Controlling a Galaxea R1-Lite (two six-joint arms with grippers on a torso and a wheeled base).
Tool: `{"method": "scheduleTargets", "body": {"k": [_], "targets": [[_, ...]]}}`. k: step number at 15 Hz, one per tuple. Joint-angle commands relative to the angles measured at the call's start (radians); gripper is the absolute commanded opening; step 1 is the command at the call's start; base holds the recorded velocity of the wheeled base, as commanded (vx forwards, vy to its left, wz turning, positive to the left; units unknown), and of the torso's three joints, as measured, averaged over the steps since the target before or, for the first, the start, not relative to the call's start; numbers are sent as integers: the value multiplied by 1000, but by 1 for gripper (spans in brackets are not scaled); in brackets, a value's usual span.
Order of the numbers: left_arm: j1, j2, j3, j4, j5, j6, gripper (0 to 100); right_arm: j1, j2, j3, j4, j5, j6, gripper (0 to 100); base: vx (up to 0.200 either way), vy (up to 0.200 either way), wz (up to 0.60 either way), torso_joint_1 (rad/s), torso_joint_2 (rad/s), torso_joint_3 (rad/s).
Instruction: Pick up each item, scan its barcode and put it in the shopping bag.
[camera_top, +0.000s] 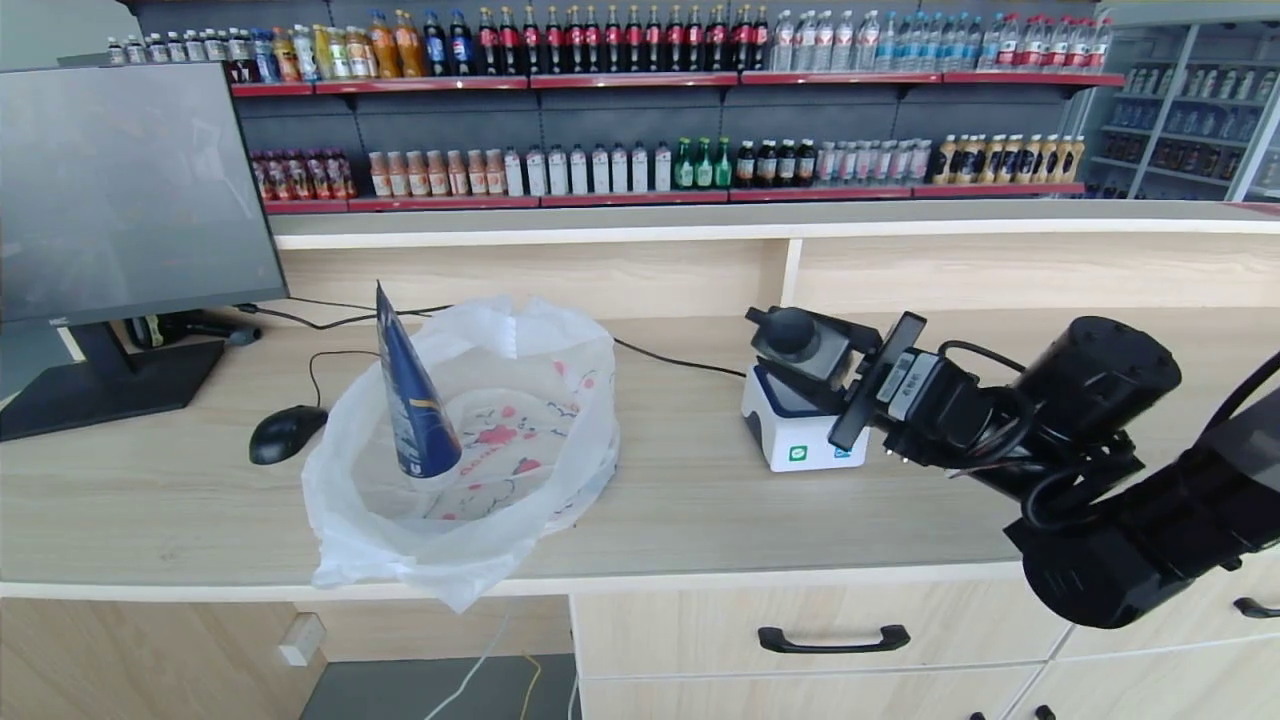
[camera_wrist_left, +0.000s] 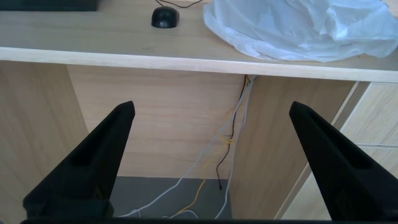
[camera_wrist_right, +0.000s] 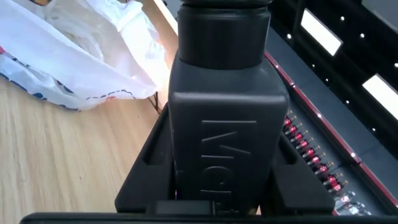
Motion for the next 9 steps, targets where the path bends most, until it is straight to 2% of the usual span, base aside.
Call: {"method": "scheduleTargets", "body": {"k": [1,9], "targets": [[0,0,0,0,0,0,100,-5,65,-39,-1,11,-6,0,0,0,0,0,0,0],[0,0,0,0,0,0,100,-70,98,-133,-1,150,-27,0,0,0,0,0,0,0]]}}
